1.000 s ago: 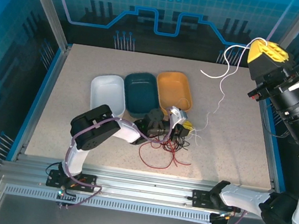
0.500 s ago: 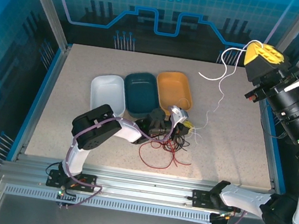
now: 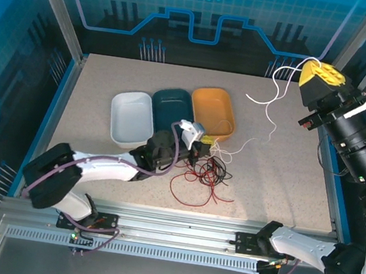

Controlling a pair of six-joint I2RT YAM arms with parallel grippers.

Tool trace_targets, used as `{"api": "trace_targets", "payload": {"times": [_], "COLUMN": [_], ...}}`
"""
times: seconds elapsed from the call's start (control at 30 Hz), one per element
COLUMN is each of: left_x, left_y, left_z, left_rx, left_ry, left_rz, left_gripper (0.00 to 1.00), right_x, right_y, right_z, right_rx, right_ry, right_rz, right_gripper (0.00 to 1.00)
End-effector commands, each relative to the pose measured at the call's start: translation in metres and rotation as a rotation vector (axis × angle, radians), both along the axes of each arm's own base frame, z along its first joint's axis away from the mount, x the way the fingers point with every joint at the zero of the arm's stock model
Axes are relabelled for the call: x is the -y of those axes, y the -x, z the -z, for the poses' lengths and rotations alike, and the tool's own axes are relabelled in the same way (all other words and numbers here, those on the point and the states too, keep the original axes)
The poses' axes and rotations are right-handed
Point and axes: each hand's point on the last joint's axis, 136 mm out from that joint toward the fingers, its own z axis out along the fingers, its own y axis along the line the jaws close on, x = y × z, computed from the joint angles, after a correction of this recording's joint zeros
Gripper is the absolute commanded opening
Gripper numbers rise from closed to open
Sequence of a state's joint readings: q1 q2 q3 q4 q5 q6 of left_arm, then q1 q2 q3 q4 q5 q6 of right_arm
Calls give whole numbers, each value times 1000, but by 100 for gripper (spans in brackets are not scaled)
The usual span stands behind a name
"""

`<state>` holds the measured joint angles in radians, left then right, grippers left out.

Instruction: Untangle the cables

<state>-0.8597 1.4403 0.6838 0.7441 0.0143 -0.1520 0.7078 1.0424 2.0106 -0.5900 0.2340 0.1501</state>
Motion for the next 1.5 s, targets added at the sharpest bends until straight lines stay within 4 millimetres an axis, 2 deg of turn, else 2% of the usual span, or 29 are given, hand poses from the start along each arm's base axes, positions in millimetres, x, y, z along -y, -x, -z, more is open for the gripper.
{"api": "trace_targets", "payload": {"times": [0.0,0.2,0.4,0.63,0.93,1.03,1.23,1.47], "left_x": [-34,-84,-128,-160,-179,-179,-168,-156], "left_y": [3,15,19,19,19,19,22,24], "left_z": [43,74,92,112,129,129,124,117], "left_rx": [-119,-159,-155,-182,-225,-228,-228,-234], "left_ry": [-125,-214,-287,-328,-332,-333,-310,-273], "left_rz": [-126,-265,-394,-485,-533,-524,-466,-411], "left_gripper": [0,0,0,0,0,0,0,0], "right_x": [9,18,53,80,96,94,64,28], "right_y": [-10,-24,-26,-19,-11,-15,-39,-72], "right_z": [6,29,41,37,26,26,38,36], "right_rx": [-20,-76,-80,-62,-31,-33,-95,-108], "right_ry": [-15,38,50,67,78,86,162,235], "right_rz": [78,183,365,487,550,551,497,465], "right_gripper": [0,0,0,0,0,0,0,0]}}
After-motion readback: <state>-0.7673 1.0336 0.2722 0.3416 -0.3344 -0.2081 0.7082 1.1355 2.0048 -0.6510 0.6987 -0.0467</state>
